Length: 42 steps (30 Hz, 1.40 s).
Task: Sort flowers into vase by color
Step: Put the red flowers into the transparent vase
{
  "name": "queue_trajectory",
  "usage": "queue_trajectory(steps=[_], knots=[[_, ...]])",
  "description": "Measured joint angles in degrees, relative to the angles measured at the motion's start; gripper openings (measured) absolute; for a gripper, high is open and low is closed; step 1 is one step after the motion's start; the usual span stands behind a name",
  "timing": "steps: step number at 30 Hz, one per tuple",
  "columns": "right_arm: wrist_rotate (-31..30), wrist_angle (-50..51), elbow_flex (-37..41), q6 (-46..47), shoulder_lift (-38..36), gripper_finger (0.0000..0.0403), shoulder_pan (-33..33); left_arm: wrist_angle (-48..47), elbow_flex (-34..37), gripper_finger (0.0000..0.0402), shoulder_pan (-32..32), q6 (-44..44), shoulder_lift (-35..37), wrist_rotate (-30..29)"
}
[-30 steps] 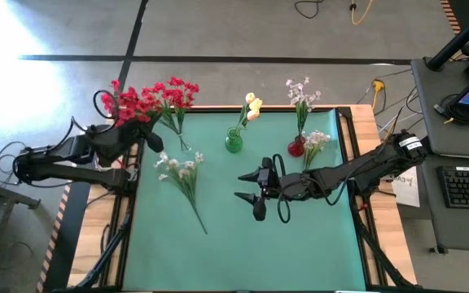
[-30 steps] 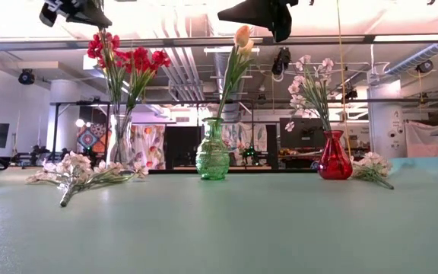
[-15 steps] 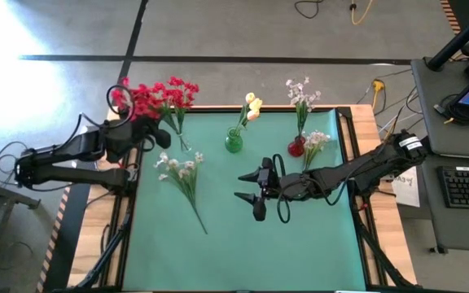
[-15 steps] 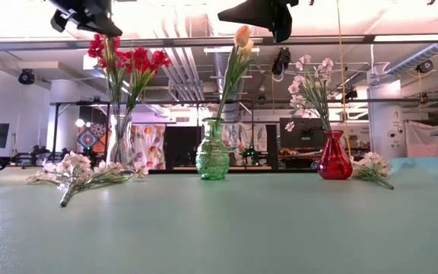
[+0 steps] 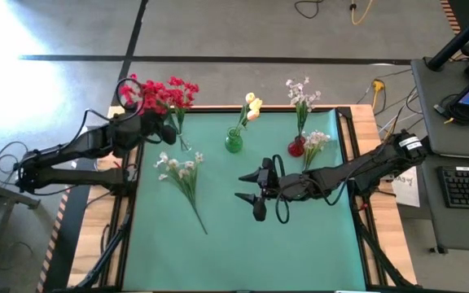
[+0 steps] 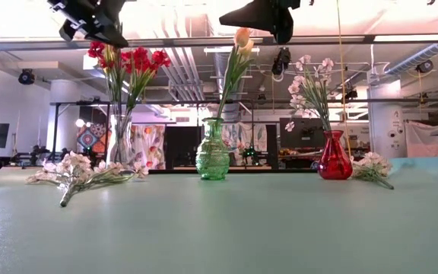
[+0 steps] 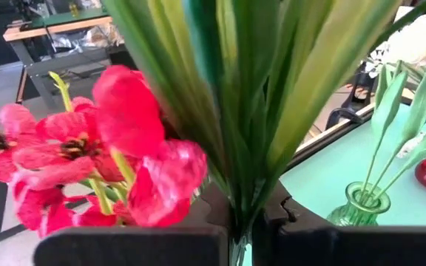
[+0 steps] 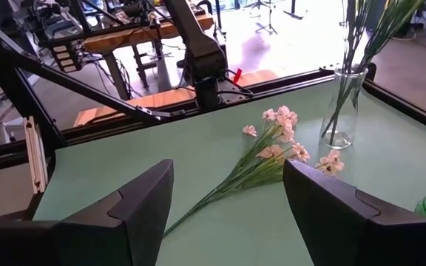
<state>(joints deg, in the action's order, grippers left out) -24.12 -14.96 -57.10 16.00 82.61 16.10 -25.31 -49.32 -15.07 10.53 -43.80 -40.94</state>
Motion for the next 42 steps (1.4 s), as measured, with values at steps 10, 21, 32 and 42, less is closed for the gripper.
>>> queue_trajectory(steps=[10,21,32,42], knots=[[0.00,0.13,0.00,-0.05,0.00,0.0249,0.00,-1.83,0.07,0.0076,0.00,2.66,-1.15,0.10],[0.00,1.16,0.00,0.05,0.00,0.0249,0.00,-5.98,0.07,0.0194,0.00,5.90,-1.28,3.01],[0.02,1.51,0.00,0.67,0.02,0.0249,0.00,-18.77,-2.41,0.0269,0.02,13.41,-1.48,3.14],[0.02,5.55,-0.02,5.43,0.01,0.0249,0.00,-24.69,-6.48,0.0311,0.03,14.09,-1.31,11.97]])
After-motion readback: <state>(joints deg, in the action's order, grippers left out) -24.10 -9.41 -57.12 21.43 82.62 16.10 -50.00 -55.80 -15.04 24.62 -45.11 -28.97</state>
